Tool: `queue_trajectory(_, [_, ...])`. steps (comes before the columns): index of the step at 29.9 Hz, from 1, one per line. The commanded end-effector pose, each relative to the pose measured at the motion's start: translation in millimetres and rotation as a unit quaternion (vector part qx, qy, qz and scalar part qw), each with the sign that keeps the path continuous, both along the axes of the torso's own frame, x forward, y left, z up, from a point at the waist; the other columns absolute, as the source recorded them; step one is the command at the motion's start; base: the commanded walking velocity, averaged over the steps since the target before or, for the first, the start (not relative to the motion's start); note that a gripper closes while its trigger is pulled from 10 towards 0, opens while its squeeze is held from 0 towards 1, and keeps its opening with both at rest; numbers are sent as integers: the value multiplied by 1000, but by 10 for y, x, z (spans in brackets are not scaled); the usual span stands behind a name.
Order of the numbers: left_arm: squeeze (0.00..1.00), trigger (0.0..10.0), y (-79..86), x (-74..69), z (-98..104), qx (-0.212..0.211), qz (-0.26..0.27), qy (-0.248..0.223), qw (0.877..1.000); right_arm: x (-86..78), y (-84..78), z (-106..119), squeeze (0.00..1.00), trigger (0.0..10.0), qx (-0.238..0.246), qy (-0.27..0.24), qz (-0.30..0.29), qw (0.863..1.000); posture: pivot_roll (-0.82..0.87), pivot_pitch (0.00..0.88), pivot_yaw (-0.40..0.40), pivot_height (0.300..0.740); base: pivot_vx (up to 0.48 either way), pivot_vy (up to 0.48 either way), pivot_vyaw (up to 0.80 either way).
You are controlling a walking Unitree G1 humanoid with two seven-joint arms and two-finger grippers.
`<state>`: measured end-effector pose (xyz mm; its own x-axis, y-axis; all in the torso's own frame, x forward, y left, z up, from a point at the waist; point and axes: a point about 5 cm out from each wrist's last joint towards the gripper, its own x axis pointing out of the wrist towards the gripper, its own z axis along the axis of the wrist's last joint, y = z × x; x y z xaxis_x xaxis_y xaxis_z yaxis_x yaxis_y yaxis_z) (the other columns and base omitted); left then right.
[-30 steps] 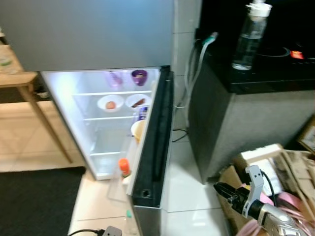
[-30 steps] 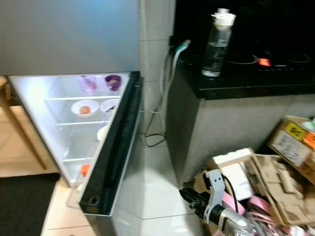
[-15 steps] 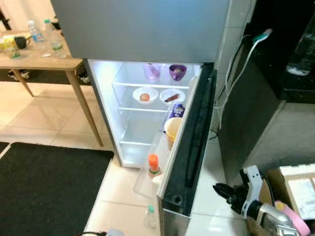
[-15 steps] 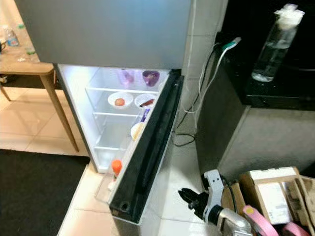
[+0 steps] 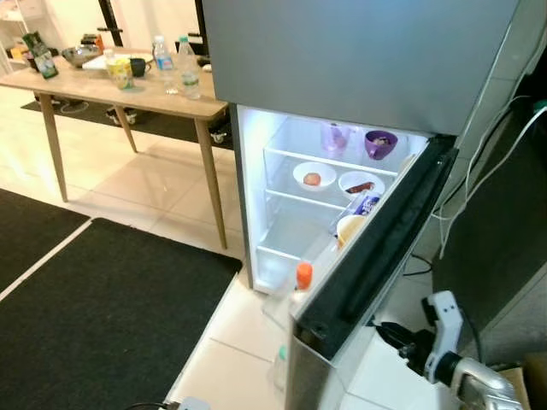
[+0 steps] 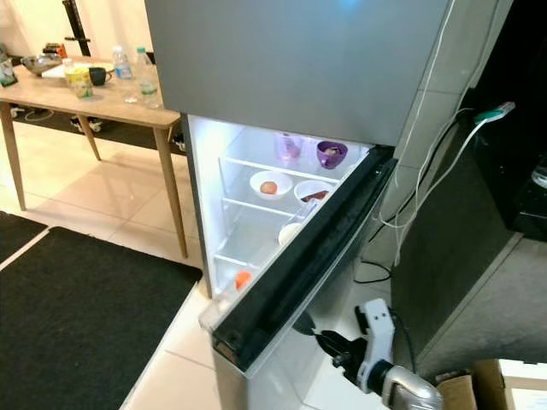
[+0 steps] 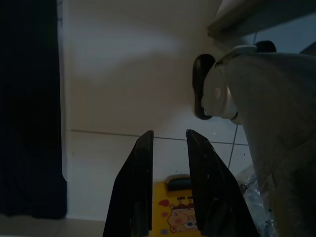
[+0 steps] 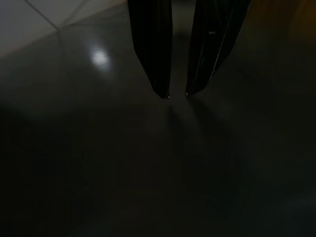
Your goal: Restocking fridge
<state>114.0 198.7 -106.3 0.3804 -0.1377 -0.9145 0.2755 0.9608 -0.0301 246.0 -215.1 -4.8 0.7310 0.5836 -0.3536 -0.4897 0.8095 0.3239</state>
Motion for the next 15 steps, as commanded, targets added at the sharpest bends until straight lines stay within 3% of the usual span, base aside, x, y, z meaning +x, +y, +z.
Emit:
queue_trajectory(1, [0,10000,-48,-54,-24,-7,-3,13,1000,10,18,14,0,10000,0,-5,14,1000,-59,0,-15,740,0,0,794])
queue_trajectory(8, [0,10000,-52,-50,-23,-8,-3,12,1000,32,128,63,0,10000,14,-21,52,998,-60,0,-15,740,0,0,794])
queue_trajectory(11, [0,10000,-56,-50,-23,-9,-3,12,1000,120,235,166,0,10000,23,-50,75,996,-60,0,-15,740,0,0,794])
queue_trajectory(12, [0,10000,-59,-51,-24,-9,-2,12,1000,215,326,271,0,10000,25,-76,92,993,-59,0,-16,740,0,0,794])
queue_trajectory(15, [0,10000,-60,-51,-24,-9,-2,12,1000,238,348,297,0,10000,25,-82,95,992,-59,0,-16,740,0,0,794])
